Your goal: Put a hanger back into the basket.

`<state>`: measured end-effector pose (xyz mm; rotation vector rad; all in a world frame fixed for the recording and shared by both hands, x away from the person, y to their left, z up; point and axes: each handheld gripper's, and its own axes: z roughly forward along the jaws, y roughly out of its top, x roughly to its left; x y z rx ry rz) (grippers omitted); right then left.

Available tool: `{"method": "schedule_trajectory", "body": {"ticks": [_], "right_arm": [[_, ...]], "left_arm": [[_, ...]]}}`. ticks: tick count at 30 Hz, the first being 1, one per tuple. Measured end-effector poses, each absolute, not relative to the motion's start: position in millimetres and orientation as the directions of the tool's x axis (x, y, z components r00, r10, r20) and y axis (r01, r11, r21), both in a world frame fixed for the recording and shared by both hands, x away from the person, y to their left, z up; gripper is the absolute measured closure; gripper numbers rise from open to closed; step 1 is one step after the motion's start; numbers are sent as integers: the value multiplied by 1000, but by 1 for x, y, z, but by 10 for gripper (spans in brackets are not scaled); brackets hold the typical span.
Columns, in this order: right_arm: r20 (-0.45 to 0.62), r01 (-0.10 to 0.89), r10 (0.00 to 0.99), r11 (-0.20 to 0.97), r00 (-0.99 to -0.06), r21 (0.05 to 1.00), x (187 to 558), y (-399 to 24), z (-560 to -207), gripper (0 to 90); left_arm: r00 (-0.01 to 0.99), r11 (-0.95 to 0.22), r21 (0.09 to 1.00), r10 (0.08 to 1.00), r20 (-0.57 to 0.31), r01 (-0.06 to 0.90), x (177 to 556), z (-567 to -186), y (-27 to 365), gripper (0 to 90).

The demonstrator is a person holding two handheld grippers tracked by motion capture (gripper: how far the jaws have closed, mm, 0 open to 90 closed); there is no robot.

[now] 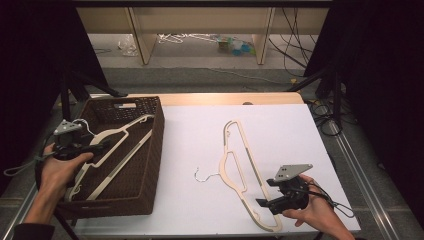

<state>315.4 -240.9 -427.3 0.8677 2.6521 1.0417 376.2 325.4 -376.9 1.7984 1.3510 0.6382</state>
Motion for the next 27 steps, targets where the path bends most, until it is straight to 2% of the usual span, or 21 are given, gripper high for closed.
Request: {"method": "schedule_trajectory", "body": {"ticks": [3, 9, 12, 17, 27], "right_arm": [[67, 455, 556, 598, -828, 659, 314, -240, -426, 255], [65, 459, 564, 593, -823, 662, 313, -238, -428, 253], [57, 454, 573, 581, -818, 676, 314, -237, -428, 250], [62, 456, 585, 556, -809, 695, 315, -237, -433, 248], [58, 443, 602, 514, -796, 735, 313, -237, -433, 230]], "left_arm": [[374, -120, 847, 922, -98, 519, 364, -372, 302, 244], [486, -140, 873, 865, -121, 466, 343, -366, 259, 224], [528, -158, 884, 842, -112, 439, 333, -364, 241, 213], [556, -110, 914, 819, -139, 391, 318, -365, 216, 203], [638, -179, 930, 767, -72, 320, 290, -385, 166, 204]]}}
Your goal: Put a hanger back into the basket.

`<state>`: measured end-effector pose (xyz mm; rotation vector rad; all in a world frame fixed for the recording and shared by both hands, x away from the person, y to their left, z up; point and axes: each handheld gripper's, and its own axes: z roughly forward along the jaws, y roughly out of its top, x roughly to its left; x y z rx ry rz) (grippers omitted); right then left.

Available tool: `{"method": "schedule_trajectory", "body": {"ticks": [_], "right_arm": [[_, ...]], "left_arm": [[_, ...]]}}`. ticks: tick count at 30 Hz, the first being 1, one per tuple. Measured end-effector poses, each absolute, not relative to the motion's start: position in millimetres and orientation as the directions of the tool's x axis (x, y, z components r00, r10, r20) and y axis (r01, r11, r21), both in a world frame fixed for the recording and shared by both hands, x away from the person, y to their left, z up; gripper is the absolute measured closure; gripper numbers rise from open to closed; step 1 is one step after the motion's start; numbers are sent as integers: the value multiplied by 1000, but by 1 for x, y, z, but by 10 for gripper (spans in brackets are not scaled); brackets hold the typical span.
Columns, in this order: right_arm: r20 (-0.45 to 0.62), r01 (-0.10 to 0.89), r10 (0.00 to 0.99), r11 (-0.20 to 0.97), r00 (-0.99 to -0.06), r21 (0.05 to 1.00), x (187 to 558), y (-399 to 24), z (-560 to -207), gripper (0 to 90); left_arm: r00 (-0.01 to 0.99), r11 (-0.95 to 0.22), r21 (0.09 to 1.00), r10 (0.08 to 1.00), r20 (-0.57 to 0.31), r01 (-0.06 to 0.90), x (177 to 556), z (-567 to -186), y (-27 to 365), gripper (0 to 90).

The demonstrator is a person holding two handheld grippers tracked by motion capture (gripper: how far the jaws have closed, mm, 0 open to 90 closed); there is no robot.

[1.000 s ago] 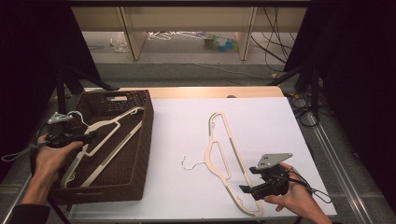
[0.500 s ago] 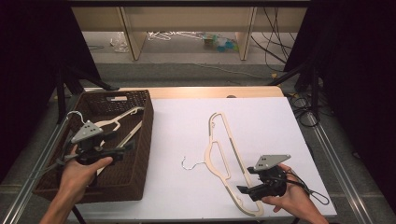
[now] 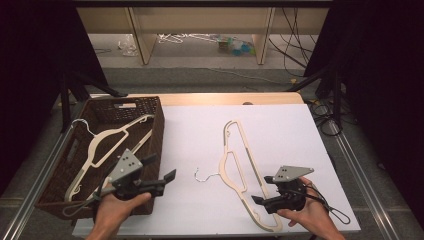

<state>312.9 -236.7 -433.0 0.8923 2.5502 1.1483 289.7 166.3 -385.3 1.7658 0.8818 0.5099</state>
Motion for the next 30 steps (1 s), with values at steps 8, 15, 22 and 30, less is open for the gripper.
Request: {"method": "schedule_trajectory", "body": {"ticks": [8, 15, 22, 30], "right_arm": [[51, 444, 611, 513, -790, 734, 310, -235, -436, 220], [47, 440, 607, 518, -793, 734, 309, -231, -440, 217], [45, 454, 603, 546, -796, 704, 309, -224, -445, 227], [22, 480, 593, 628, -805, 612, 310, -206, -457, 249]], "left_arm": [[687, -216, 928, 724, -56, 303, 278, -406, 148, 198], [680, -250, 914, 732, -37, 320, 274, -424, 144, 195], [681, -273, 910, 732, -13, 311, 274, -429, 146, 195], [690, -289, 903, 724, -11, 319, 273, -436, 143, 195]]}}
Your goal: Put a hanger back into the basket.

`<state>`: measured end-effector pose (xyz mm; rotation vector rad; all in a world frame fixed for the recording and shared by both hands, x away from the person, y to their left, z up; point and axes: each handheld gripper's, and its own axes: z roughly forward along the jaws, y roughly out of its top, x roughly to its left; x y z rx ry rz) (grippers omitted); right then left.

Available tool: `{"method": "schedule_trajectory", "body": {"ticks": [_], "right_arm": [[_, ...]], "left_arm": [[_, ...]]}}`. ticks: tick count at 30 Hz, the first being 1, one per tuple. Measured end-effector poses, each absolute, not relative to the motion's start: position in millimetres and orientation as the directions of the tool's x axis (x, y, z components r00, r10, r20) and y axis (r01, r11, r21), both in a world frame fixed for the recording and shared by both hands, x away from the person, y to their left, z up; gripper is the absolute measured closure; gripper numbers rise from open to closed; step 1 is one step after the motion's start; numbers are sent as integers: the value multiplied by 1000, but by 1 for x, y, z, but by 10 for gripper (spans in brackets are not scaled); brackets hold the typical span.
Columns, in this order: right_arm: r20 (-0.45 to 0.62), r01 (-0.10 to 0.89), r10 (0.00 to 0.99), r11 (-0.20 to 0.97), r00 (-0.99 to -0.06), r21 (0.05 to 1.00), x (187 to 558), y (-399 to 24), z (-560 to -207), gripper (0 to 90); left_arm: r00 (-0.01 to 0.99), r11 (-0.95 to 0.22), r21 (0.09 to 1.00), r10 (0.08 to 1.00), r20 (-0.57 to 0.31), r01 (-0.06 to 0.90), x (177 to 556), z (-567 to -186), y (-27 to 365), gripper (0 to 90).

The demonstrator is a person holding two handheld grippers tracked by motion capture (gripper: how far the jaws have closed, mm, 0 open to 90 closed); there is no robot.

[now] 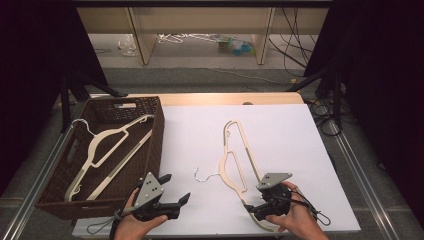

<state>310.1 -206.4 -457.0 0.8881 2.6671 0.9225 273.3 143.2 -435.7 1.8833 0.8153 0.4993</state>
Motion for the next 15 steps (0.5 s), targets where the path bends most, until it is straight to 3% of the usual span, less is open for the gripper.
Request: {"method": "schedule_trajectory", "body": {"ticks": [4, 15], "right_arm": [[-8, 477, 594, 654, -805, 587, 312, -195, -463, 261], [-35, 479, 568, 724, -822, 497, 317, -183, -471, 406]], "left_arm": [[699, -314, 895, 716, 4, 317, 272, -438, 140, 197], [700, -324, 888, 714, 4, 326, 274, -443, 140, 203]]}}
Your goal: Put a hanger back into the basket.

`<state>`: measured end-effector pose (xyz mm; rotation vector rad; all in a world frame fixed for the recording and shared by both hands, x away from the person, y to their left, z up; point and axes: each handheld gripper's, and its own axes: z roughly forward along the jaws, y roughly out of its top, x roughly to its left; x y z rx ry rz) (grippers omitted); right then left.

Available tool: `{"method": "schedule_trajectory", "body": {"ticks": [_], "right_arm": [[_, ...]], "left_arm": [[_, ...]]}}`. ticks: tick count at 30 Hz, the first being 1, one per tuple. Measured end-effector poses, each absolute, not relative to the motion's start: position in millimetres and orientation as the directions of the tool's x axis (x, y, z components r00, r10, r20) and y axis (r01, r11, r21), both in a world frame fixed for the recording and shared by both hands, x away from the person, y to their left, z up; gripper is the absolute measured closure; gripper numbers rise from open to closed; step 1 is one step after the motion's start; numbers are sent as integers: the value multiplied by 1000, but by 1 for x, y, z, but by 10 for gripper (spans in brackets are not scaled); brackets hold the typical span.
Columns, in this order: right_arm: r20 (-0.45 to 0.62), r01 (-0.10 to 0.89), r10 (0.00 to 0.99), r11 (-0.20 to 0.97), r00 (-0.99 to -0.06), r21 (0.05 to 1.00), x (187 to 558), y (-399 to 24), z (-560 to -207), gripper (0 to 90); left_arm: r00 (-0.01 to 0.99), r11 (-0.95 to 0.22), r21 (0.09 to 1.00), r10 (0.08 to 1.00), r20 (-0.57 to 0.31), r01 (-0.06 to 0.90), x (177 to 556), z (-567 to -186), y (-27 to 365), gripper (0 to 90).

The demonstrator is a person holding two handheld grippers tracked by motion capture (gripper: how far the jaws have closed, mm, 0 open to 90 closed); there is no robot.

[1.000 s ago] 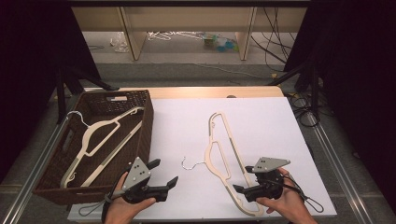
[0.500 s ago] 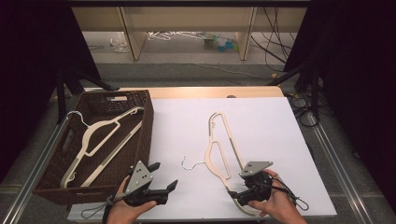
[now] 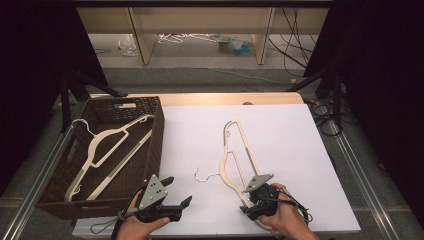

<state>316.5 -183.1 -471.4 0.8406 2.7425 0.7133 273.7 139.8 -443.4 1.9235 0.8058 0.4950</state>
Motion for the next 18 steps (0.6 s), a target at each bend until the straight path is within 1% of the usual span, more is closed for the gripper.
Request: {"method": "schedule_trajectory", "body": {"ticks": [2, 4, 6, 10, 12, 14, 18], "right_arm": [[-12, 505, 581, 718, -814, 478, 318, -182, -470, 426], [-23, 493, 568, 733, -823, 469, 321, -182, -470, 483], [-14, 502, 571, 733, -821, 459, 322, -182, -469, 515], [18, 543, 596, 718, -803, 435, 328, -190, -466, 693], [42, 562, 606, 706, -794, 431, 333, -196, -465, 748], [62, 583, 619, 695, -783, 421, 336, -201, -464, 757], [63, 603, 637, 686, -768, 408, 339, -205, -463, 763]], "left_arm": [[699, -321, 887, 715, -2, 332, 275, -445, 140, 204], [698, -331, 883, 716, 6, 333, 275, -445, 141, 204], [698, -331, 883, 716, 5, 333, 276, -446, 141, 205], [701, -338, 882, 713, 13, 328, 276, -446, 142, 211], [700, -332, 884, 714, 8, 328, 276, -446, 143, 213], [700, -335, 883, 714, 11, 328, 276, -446, 142, 214], [702, -334, 883, 712, 7, 329, 276, -447, 141, 216]]}}
